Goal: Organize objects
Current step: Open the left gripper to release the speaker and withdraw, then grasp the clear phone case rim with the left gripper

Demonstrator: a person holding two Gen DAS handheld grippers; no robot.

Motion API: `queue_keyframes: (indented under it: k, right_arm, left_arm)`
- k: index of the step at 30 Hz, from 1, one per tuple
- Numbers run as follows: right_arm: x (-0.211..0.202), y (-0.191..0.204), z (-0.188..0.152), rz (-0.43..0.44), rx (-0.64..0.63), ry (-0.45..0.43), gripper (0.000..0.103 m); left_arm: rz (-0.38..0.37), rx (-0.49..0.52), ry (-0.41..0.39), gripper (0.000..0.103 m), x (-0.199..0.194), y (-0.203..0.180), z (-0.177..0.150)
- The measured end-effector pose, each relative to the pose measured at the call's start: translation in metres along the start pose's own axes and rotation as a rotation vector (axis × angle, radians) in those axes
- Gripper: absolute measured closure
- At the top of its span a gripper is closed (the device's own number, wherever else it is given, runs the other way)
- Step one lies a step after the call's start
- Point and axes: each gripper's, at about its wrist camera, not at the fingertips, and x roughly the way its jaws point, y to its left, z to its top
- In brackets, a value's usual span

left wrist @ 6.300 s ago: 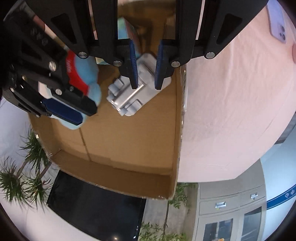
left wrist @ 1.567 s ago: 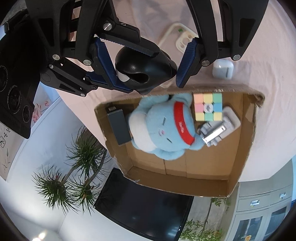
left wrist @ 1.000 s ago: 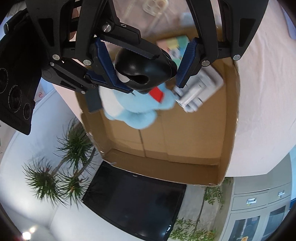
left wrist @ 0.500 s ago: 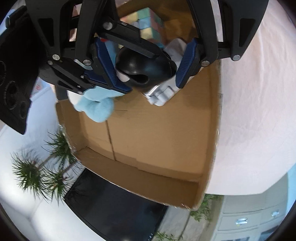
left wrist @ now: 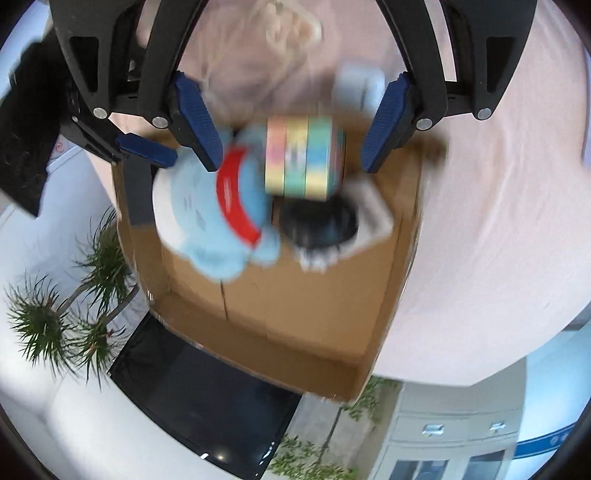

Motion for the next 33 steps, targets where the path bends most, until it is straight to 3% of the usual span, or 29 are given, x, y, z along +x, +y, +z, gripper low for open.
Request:
queue_keyframes:
  k: [1,3,4,5,7,9,12,14,18,25,33]
  right_arm:
    - [-0.008,-0.011,-0.020,0.053,0.038,0.017,0.028]
    - [-0.013,-0.030,-0.055,0.050,0.082,0.066,0.028]
    - [-0.013,-0.038,-0.068,0.033,0.102,0.090,0.032]
    - [-0.011,-0.047,-0.080,0.023,0.130,0.110,0.046]
    - [-0.006,-0.061,-0.092,0.052,0.177,0.129,0.055]
    - [0.000,-0.070,-0.095,0.027,0.197,0.125,0.065]
    - [0.017,-0.075,-0.097,-0.021,0.193,0.154,0.085]
    - [0.019,-0.070,-0.096,-0.057,0.168,0.153,0.094]
    - [-0.001,-0.052,-0.113,-0.089,0.154,0.157,0.095]
    - [-0.051,-0.021,-0.162,-0.121,0.161,0.133,0.092]
    - [-0.049,-0.015,-0.165,-0.226,0.181,0.111,0.088]
  left_arm:
    - [0.005,-0.003,0.015,0.026,-0.003,0.000,-0.012]
    - [0.026,-0.050,0.053,0.026,-0.004,0.002,-0.045]
    - [0.036,-0.076,0.081,0.026,-0.001,0.004,-0.058]
    - [0.041,-0.095,0.114,0.026,0.005,0.005,-0.071]
    - [0.035,-0.098,0.155,0.026,0.015,0.001,-0.091]
    - [0.061,-0.101,0.169,0.027,0.024,-0.002,-0.104]
    - [0.146,-0.037,0.148,0.038,0.027,-0.016,-0.112]
    - [0.205,0.026,0.153,0.061,0.030,-0.025,-0.117]
    - [0.225,0.103,0.156,0.080,0.026,-0.041,-0.134]
    - [0.249,0.242,0.125,0.080,0.022,-0.072,-0.156]
    - [0.248,0.261,0.108,0.075,0.024,-0.084,-0.162]
